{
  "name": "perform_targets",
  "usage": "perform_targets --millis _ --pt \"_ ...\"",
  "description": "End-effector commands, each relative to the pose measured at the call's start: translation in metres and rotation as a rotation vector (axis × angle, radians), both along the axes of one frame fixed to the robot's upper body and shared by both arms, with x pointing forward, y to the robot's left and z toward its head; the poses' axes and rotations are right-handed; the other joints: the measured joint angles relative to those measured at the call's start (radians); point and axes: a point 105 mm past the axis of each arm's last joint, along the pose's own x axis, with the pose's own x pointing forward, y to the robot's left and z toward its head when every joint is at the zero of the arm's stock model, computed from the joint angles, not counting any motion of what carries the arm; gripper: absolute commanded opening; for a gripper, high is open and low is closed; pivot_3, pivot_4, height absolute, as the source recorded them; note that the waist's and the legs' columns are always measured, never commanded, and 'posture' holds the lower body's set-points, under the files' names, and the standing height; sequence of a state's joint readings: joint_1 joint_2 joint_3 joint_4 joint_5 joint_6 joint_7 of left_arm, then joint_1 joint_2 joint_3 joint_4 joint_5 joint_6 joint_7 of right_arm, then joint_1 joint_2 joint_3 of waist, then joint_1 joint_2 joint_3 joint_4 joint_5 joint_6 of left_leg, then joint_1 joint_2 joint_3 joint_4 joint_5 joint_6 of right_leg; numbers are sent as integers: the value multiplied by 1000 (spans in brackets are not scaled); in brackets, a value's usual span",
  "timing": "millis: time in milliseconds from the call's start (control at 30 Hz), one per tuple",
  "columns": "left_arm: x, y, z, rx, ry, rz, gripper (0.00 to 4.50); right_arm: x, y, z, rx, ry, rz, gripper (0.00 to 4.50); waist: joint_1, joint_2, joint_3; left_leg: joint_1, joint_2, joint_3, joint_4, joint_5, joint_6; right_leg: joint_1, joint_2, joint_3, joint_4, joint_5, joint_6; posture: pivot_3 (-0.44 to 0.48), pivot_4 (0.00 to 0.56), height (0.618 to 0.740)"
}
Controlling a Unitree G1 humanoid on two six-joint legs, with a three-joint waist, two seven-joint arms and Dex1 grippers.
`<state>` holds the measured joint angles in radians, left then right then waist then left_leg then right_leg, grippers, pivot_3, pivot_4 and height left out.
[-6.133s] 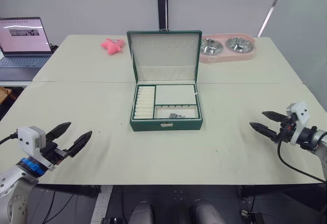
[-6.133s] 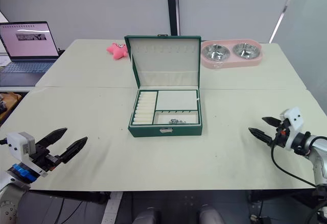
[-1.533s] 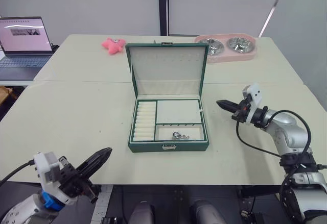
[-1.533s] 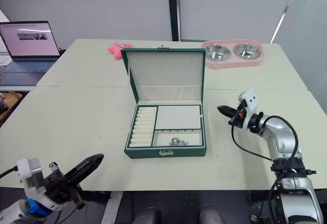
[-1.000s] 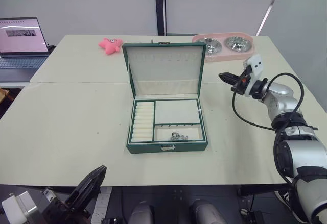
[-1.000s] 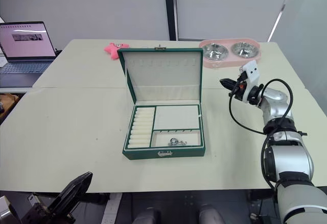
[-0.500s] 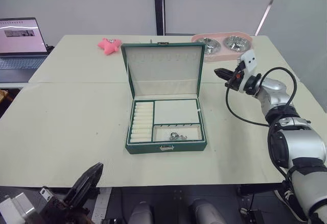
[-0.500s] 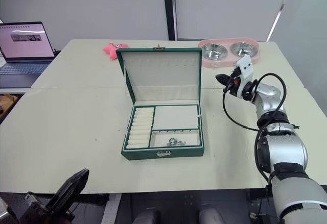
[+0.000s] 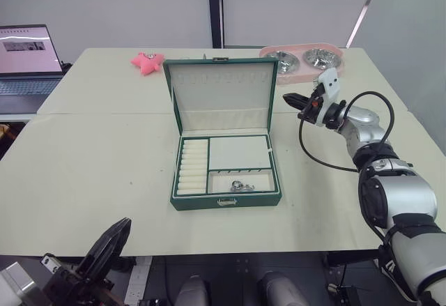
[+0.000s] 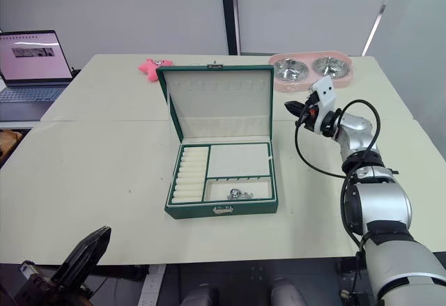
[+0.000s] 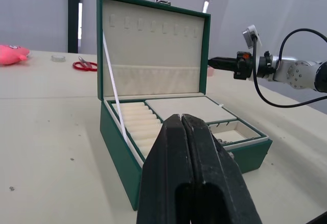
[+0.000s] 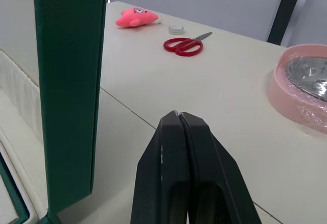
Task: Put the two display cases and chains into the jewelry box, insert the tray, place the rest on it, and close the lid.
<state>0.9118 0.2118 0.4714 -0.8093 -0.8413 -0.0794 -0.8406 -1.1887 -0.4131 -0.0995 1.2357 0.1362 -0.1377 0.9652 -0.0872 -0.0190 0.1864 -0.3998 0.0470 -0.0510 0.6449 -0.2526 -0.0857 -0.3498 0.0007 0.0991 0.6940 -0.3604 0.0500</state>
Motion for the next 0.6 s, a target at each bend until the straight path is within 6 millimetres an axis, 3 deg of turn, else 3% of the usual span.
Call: perform_targets --millis 33,600 --pt "-3 -1 8 18 -29 3 0 -1 6 18 37 -47 31 25 0 0 0 0 0 0 0 0 0 0 0 0 0 0 0 0 150 740" --pt "2 -3 4 14 -24 -20 0 -28 26 24 79 13 346 25 -3 1 1 0 0 0 0 0 0 -1 0 0 1 0 0 0 150 740"
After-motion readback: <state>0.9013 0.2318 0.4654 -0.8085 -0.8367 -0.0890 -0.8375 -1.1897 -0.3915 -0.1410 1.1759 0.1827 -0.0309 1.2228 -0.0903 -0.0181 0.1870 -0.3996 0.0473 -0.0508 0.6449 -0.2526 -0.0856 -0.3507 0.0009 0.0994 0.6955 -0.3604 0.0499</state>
